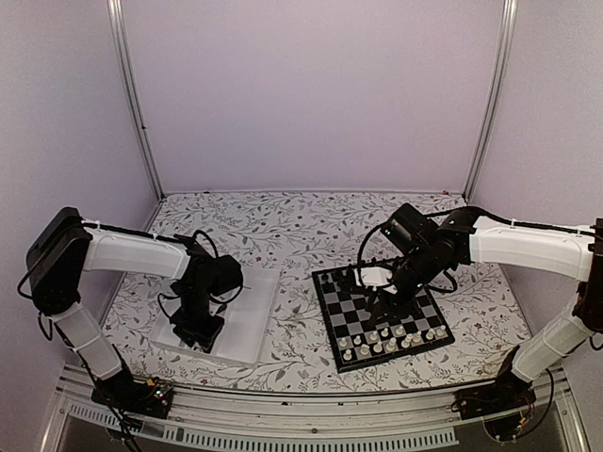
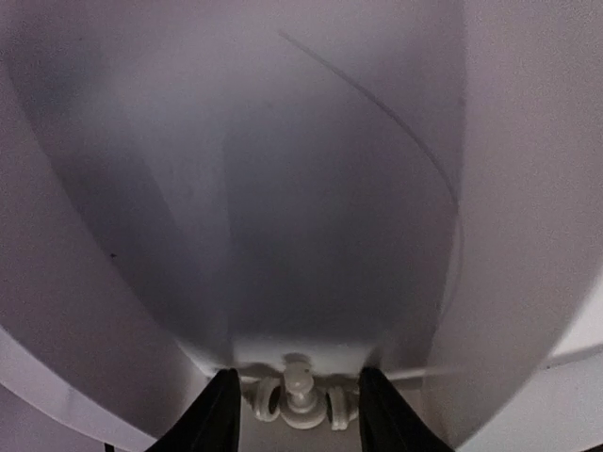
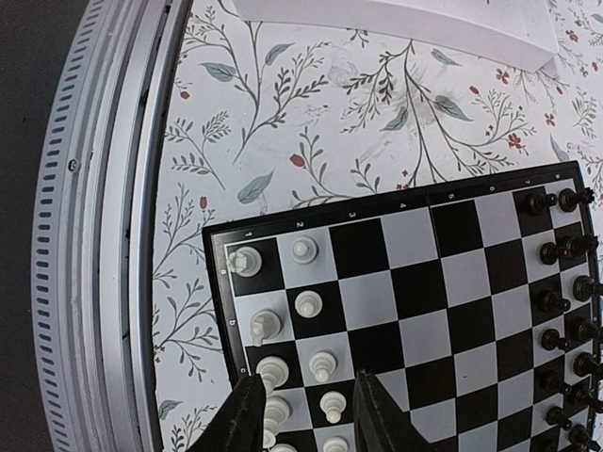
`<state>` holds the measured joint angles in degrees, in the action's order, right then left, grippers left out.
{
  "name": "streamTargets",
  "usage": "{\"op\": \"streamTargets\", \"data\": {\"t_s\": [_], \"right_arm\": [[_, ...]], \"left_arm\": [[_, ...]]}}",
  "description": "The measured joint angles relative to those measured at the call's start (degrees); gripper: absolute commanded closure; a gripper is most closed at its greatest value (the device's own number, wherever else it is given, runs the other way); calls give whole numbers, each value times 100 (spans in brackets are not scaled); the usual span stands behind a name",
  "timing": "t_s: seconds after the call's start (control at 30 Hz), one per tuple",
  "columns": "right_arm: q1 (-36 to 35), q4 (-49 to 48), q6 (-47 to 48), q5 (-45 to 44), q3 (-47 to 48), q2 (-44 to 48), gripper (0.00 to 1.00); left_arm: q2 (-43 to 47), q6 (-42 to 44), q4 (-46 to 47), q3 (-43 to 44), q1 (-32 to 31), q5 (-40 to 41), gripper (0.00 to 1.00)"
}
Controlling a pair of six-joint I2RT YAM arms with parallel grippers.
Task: Set up the chess pieces on the board
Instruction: Pick up the chess piece from the storage box.
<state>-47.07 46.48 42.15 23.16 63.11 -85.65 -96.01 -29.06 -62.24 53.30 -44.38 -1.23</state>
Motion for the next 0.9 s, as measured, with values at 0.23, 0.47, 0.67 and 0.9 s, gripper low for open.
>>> {"op": "streamTargets", "data": {"t_s": [0.23, 0.47, 0.67, 0.9], "right_arm": [[0, -7, -2, 15, -13, 0, 65], [0, -44, -22, 15, -66, 0, 65], [0, -52, -33, 15, -85, 0, 65], [0, -57, -35, 15, -96, 0, 65]], "left_arm": [[-483, -129, -385, 299, -240, 610, 63], [-739, -234, -404, 627, -260, 1193, 79], [-796, -236, -343, 667, -260, 1215, 70], [-758, -271, -433, 616, -267, 1043, 70]]}}
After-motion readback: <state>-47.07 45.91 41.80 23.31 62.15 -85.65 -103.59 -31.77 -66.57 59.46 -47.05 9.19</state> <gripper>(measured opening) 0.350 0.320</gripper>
